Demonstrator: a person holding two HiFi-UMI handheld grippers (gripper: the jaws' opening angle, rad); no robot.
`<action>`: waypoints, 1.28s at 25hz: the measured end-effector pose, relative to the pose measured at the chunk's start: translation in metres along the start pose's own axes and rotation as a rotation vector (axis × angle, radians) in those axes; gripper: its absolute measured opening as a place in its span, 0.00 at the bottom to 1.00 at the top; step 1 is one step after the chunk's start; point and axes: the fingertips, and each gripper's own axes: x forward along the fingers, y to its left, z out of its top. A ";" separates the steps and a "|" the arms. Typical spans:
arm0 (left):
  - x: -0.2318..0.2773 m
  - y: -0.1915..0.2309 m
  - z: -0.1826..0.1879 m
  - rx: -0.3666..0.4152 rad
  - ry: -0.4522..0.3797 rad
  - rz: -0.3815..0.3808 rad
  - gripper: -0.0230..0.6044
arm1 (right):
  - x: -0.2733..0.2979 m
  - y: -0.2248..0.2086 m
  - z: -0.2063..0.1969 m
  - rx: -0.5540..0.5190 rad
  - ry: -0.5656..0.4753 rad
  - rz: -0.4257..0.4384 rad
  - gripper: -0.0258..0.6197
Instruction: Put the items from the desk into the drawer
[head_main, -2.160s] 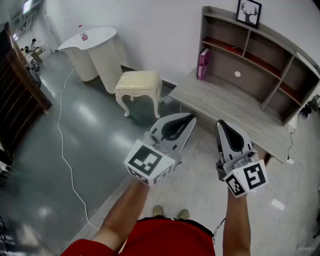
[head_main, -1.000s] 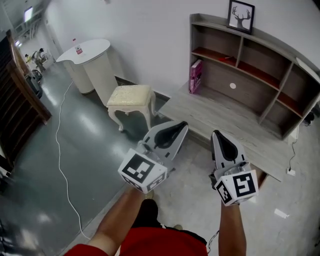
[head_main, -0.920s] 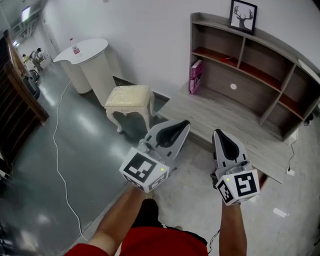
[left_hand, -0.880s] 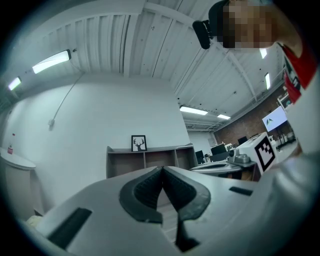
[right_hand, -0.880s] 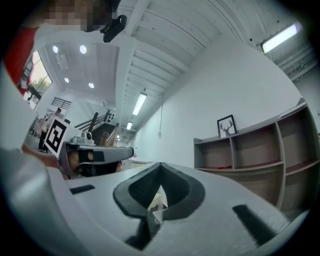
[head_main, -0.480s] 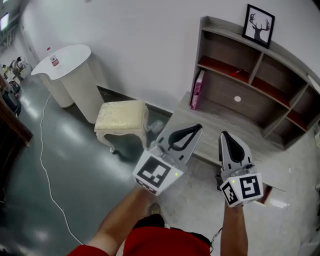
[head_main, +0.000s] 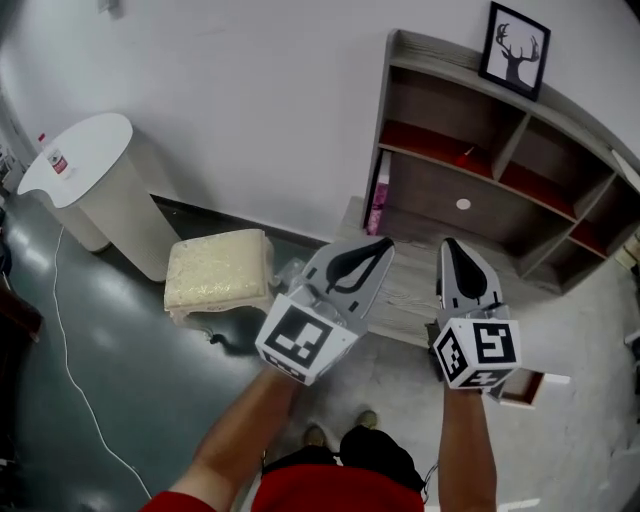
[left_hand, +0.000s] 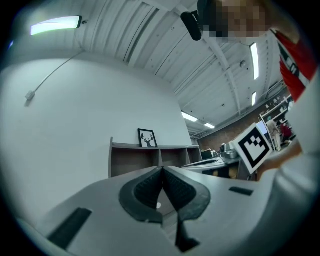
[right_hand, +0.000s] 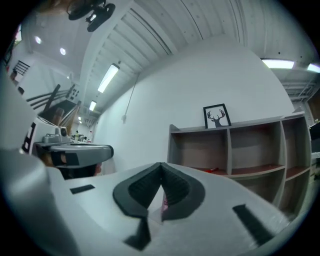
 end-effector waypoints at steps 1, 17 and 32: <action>0.009 0.005 -0.003 -0.002 -0.002 0.000 0.05 | 0.010 -0.009 -0.003 0.000 0.011 -0.018 0.05; 0.156 0.068 -0.049 -0.004 -0.007 0.044 0.05 | 0.151 -0.143 -0.031 0.029 0.077 -0.117 0.05; 0.215 0.128 -0.086 -0.044 0.013 -0.080 0.05 | 0.236 -0.212 -0.088 0.054 0.316 -0.369 0.38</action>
